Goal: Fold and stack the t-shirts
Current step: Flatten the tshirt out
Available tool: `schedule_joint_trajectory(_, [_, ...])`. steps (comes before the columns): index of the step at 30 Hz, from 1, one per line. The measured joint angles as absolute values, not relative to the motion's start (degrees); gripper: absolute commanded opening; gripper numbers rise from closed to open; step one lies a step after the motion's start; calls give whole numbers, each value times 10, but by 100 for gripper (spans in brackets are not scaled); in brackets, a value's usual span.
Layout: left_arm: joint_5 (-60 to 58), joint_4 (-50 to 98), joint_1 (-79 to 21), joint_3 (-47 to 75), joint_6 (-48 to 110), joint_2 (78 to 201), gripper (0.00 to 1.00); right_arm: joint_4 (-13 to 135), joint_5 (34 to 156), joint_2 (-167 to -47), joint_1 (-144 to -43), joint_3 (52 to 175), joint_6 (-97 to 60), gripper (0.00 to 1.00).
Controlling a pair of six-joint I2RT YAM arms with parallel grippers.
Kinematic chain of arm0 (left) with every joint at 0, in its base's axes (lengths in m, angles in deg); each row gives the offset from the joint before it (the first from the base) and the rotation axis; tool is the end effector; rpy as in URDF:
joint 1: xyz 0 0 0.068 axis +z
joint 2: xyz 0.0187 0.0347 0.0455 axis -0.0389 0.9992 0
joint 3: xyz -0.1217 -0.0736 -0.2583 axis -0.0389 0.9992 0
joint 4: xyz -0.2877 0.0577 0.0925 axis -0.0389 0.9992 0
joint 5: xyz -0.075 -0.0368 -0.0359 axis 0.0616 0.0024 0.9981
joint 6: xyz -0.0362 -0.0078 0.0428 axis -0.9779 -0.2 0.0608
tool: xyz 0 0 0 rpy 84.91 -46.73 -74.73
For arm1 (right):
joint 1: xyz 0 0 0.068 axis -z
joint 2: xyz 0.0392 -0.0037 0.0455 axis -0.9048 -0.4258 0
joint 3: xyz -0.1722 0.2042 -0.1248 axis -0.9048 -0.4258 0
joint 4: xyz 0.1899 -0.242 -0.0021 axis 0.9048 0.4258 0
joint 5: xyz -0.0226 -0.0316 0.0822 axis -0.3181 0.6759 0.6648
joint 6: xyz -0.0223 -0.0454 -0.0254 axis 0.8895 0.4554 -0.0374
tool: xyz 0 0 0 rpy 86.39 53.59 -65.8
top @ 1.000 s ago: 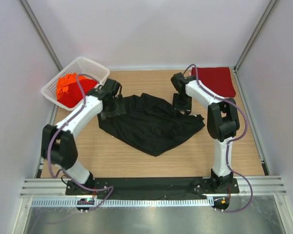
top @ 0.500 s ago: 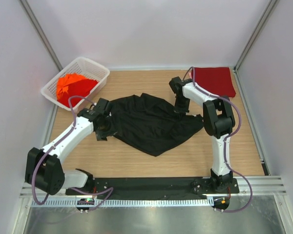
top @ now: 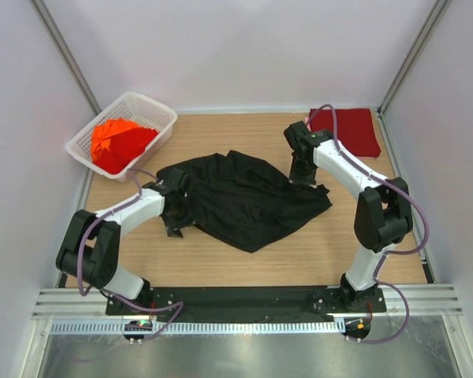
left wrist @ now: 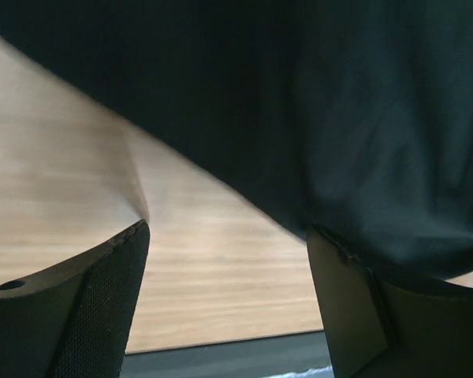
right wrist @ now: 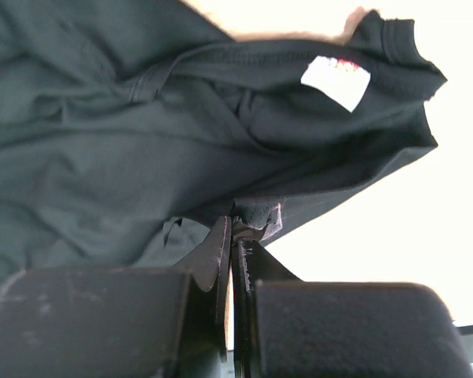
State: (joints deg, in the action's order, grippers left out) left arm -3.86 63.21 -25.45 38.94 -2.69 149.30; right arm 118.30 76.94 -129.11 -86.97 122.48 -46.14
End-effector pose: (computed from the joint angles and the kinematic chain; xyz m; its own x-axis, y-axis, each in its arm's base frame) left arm 0.2685 -0.1191 0.1572 -0.9196 -0.3751 -0.1171 -0.3385 0.9075 -0.2487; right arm 0.3821 0.1481 0.2459 -0.9325 0.2174 -0.2885 0.2306 0.9730 -0.0121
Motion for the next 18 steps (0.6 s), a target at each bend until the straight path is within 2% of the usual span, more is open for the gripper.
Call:
schedule_joint_trajectory(2, [-34,612,-255,379,-34,1518,77,1183,773,-1269,-871,1213,-461,1])
schedule_joint_trajectory(5, [-23,602,-255,354,-39,1553,59,1190,777,-1245,-872,1200,-461,1])
schedule_joint_trajectory(6, [-19,598,-255,346,-41,1563,46,1193,779,-1238,-872,1199,-461,1])
schedule_joint_trajectory(8, [-13,584,-255,336,-43,1580,26,1196,780,-1226,-872,1198,-459,1])
schedule_joint_trajectory(9, [-12,580,-255,332,-40,1587,7,1199,780,-1217,-872,1199,-458,1])
schedule_joint_trajectory(10, [-9,577,-255,328,-42,1593,0,1203,779,-1208,-872,1199,-456,1])
schedule_joint_trajectory(14, [-15,585,-255,326,-35,1588,0,1227,770,-1170,-872,1200,-444,1])
schedule_joint_trajectory(18, [-38,638,-255,325,-30,1503,0,1249,764,-1126,-872,1202,-433,1])
